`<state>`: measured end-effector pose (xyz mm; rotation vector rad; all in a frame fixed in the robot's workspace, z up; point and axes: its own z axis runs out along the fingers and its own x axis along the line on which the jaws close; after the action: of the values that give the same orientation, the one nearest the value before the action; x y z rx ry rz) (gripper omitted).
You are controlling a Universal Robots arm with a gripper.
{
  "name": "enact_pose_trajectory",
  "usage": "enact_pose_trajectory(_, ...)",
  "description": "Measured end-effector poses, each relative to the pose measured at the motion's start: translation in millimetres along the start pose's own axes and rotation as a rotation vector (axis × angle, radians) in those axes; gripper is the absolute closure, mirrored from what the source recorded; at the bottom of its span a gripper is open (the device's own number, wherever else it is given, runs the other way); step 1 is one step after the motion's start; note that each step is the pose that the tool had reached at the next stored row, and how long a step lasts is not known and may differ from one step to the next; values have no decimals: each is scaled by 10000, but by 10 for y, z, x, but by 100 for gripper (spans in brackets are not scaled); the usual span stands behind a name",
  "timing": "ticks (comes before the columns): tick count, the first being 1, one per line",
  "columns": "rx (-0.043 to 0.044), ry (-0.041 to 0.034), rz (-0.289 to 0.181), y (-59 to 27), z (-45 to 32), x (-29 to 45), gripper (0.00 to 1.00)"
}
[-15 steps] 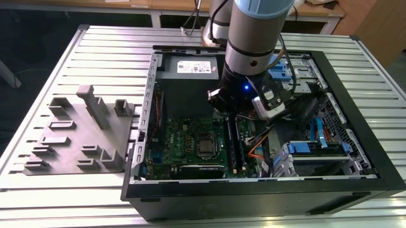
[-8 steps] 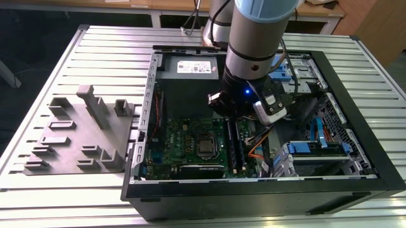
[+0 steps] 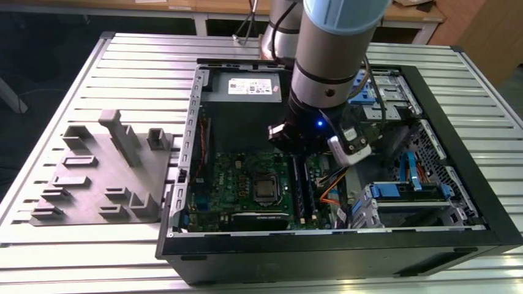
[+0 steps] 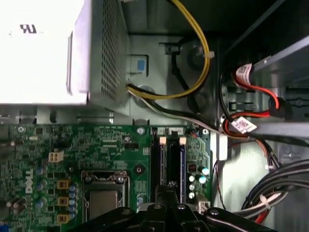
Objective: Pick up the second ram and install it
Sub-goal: 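Press down the second ram until it locks into place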
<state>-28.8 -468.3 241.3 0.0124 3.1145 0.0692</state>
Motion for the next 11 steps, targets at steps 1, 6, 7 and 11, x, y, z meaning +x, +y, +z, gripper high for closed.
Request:
enact_pose_trajectory(1, 2, 0, 0, -14, -1, 0, 93)
enact_pose_trajectory(6, 7, 0, -1, -82, -3, -1, 93)
enact_pose_trajectory(7, 8, 0, -1, -98, -4, -1, 93)
enact_pose_trajectory(11, 13, 0, -1, -160, -7, -2, 93)
